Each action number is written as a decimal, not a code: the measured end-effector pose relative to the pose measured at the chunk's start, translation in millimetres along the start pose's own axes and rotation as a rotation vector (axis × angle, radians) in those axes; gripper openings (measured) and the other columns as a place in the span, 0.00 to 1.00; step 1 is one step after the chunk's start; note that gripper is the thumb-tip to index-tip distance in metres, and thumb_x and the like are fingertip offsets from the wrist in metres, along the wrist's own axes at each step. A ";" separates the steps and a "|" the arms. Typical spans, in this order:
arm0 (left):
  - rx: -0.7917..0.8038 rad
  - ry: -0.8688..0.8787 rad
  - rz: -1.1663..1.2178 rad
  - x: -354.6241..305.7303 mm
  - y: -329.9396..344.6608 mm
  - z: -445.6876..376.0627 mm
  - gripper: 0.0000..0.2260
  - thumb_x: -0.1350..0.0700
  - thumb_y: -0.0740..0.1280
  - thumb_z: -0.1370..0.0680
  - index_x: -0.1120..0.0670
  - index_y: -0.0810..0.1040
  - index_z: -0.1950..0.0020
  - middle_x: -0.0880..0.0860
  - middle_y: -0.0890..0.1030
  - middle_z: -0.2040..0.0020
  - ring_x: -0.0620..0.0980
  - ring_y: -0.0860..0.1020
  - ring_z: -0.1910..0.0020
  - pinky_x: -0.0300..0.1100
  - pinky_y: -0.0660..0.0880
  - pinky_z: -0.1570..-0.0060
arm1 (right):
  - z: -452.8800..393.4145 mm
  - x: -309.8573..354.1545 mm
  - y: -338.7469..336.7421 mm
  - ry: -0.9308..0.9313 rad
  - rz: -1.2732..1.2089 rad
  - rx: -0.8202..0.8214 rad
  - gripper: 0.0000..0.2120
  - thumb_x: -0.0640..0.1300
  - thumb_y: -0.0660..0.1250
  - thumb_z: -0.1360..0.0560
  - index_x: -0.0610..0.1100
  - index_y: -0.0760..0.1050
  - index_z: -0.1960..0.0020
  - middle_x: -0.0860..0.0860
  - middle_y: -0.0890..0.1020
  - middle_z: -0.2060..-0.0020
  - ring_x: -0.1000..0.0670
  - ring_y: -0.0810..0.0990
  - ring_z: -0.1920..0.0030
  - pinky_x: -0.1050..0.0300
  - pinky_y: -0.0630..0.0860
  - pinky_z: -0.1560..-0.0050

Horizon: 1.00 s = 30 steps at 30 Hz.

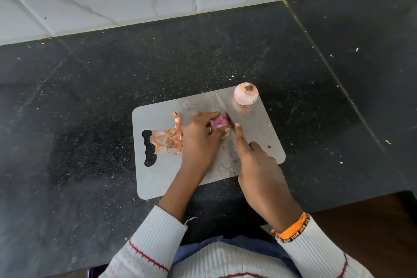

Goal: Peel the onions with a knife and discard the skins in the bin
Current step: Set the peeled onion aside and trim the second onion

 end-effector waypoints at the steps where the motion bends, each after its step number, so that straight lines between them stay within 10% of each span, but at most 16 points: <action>1: 0.000 0.002 -0.001 0.1 -0.1 0.8 0.17 0.59 0.72 0.29 0.56 0.78 0.40 0.50 0.78 0.48 0.35 0.73 0.59 0.18 0.67 0.58 | -3.7 0.6 -0.1 -0.001 -0.003 0.001 0.38 0.40 0.58 0.22 0.51 0.33 0.25 0.47 0.72 0.44 0.49 0.77 0.51 0.58 0.72 0.54; 10: -0.032 -0.044 0.007 0.5 2.3 -0.4 0.16 0.58 0.71 0.27 0.56 0.77 0.40 0.51 0.78 0.44 0.39 0.75 0.55 0.19 0.68 0.58 | -1.7 1.8 -0.4 -0.030 -0.025 -0.013 0.36 0.41 0.57 0.21 0.52 0.35 0.25 0.49 0.72 0.47 0.50 0.77 0.52 0.58 0.73 0.53; 20: -0.023 -0.051 0.011 8.2 -1.0 -4.3 0.13 0.55 0.70 0.26 0.50 0.75 0.42 0.48 0.78 0.44 0.42 0.76 0.52 0.28 0.72 0.55 | -27.1 -25.4 1.7 0.382 -1.538 0.295 0.11 0.38 0.49 0.20 0.37 0.69 0.47 0.42 0.73 0.68 0.57 0.64 0.81 0.66 0.59 0.83; 30: 0.039 -0.015 0.026 13.8 -3.8 2.6 0.21 0.61 0.72 0.29 0.50 0.74 0.38 0.49 0.79 0.42 0.37 0.76 0.55 0.21 0.71 0.56 | -27.5 -31.2 6.5 0.480 -1.633 0.371 0.18 0.41 0.48 0.19 0.37 0.75 0.48 0.47 0.76 0.75 0.57 0.65 0.81 0.67 0.61 0.83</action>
Point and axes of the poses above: each hand's wrist, its own z-axis away from the middle knuckle, its own y-axis out of the palm, x = y × z, the point moved 1 cm from there along -z, towards the middle knuckle
